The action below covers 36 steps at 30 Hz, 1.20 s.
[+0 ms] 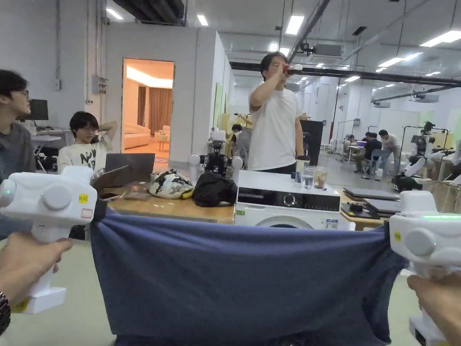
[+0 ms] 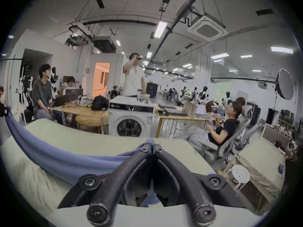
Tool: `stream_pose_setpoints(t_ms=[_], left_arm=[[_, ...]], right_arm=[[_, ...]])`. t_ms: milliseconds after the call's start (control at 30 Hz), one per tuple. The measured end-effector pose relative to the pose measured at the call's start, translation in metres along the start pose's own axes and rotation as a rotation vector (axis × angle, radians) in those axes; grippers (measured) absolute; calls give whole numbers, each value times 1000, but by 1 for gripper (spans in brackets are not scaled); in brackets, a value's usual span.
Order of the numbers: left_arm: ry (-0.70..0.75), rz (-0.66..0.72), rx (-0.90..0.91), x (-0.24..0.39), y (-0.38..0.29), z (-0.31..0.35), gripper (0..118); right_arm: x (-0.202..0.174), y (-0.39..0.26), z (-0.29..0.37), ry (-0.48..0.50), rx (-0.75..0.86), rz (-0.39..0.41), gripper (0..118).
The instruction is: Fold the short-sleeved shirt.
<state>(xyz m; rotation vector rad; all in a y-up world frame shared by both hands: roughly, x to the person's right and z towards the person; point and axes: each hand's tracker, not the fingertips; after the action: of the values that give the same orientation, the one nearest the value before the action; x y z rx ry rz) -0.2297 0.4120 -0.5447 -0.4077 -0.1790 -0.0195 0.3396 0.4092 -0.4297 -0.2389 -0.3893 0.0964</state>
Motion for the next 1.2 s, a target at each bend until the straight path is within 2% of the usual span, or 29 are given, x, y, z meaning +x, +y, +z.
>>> stream_pose_setpoints(t_ms=[67,233,300,400,533,700,900,1067,1200], left_arm=[[-4,-3,-33,3,-30,5,2],[-24,-2,-75,7,-99,36,2],[-42,5,-88,7,-122,49,2],[-69,26,-106,2,-159,72,2],[-76,89,-128,-7,-201,95,2],[-76,83,-191,-13,-249,113,2],[-90,105,-328,-17,-306,109,2],[-45,56,-439,-15,-339,93,2],[-46,49,-475,-17,-349,79,2]], right_arm=[[1,-26,-5,5,-40,8,0],[7,-87,33,16,-93,49,0],[9,-109,51,35,-121,28,0],[10,-137,69,46,-160,47,0],[13,-173,89,56,-209,5,0],[10,-215,123,83,-283,30,0],[2,-268,130,134,-466,92,0],[-5,-307,124,122,-588,180,0],[1,-323,112,111,-621,152,0]])
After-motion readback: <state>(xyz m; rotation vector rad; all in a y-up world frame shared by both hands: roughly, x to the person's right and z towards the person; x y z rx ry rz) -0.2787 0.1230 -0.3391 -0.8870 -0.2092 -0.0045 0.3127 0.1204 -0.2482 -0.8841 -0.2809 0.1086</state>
